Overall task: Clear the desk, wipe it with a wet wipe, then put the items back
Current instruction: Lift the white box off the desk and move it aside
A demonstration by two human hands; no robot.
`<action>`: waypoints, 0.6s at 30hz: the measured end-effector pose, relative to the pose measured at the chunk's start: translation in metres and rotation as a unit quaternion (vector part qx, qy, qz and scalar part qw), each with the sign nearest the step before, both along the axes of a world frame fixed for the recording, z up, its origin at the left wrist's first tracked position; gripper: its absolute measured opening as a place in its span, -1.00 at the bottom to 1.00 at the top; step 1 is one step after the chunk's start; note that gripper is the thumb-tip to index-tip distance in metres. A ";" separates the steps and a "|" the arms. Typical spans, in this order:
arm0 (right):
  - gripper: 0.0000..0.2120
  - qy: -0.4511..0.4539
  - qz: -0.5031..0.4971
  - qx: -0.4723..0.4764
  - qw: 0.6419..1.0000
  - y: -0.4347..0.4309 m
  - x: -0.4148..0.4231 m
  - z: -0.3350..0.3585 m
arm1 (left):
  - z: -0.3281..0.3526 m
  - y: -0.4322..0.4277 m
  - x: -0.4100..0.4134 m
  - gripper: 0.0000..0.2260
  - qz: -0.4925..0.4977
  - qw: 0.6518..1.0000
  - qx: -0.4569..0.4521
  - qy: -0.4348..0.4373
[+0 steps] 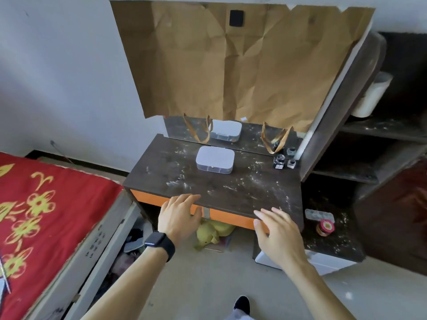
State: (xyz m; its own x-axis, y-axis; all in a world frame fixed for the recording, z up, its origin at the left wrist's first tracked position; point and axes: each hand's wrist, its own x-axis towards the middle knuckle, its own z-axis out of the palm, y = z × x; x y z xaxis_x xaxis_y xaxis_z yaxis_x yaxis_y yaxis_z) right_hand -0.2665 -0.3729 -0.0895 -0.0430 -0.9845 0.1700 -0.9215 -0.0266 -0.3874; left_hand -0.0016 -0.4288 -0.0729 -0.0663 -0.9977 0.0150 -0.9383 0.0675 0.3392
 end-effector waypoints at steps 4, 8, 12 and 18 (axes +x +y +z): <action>-0.57 0.001 0.018 0.040 0.999 -0.063 -0.006 -0.023 | -0.018 -0.053 -0.006 -0.64 0.026 0.999 0.048 0.003; -0.59 0.018 0.025 0.079 0.996 -0.116 -0.008 -0.050 | -0.037 -0.104 -0.010 -0.63 0.058 0.993 0.095 0.024; -0.58 0.038 0.031 0.190 0.981 -0.175 -0.005 -0.079 | -0.067 -0.166 -0.008 -0.60 0.096 0.973 0.174 0.122; -0.43 -0.010 -0.015 0.302 0.953 -0.271 0.017 -0.101 | -0.103 -0.265 0.000 -0.41 0.185 0.908 0.254 0.277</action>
